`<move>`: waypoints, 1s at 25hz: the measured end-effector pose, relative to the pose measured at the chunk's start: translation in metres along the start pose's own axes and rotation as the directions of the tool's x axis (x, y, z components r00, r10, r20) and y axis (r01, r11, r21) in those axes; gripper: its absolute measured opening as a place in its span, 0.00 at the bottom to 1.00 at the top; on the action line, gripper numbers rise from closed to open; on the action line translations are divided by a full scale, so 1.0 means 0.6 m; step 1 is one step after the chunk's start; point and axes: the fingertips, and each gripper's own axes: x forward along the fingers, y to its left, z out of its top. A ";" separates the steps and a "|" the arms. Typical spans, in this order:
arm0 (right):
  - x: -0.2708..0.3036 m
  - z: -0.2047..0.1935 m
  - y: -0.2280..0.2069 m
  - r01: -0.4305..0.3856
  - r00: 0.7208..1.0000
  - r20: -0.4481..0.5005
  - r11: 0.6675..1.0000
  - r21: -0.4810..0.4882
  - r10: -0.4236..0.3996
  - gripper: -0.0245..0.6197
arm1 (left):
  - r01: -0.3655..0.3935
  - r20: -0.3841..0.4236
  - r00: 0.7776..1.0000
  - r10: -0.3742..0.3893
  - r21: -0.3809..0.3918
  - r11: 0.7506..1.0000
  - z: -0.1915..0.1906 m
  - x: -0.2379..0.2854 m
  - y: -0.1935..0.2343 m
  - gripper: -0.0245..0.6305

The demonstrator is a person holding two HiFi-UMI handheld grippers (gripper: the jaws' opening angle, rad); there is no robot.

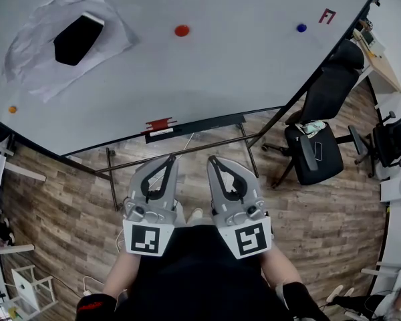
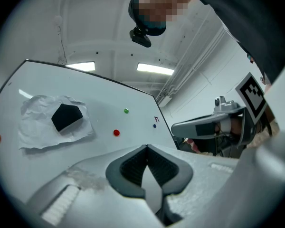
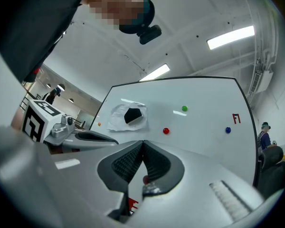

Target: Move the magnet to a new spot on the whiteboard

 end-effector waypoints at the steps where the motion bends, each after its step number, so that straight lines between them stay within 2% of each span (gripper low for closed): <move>1: -0.002 -0.002 0.002 -0.006 1.000 0.001 1.000 0.001 0.006 0.04 | 0.000 -0.001 1.000 0.000 -0.002 1.000 0.000 -0.001 0.000 0.04; 12: 0.010 -0.007 0.056 -0.187 0.982 -0.027 0.976 -0.115 0.185 0.04 | 0.004 0.014 1.000 -0.004 0.006 1.000 0.006 -0.010 -0.003 0.04; 19: 0.013 -0.008 0.063 -0.199 0.980 -0.033 0.973 -0.115 0.197 0.04 | -0.004 0.015 1.000 0.004 0.004 1.000 0.006 -0.015 0.010 0.04; 25: 0.013 -0.006 0.043 -0.171 0.985 -0.034 0.979 -0.111 0.168 0.04 | 0.000 0.018 1.000 0.000 0.001 1.000 0.005 -0.011 0.010 0.04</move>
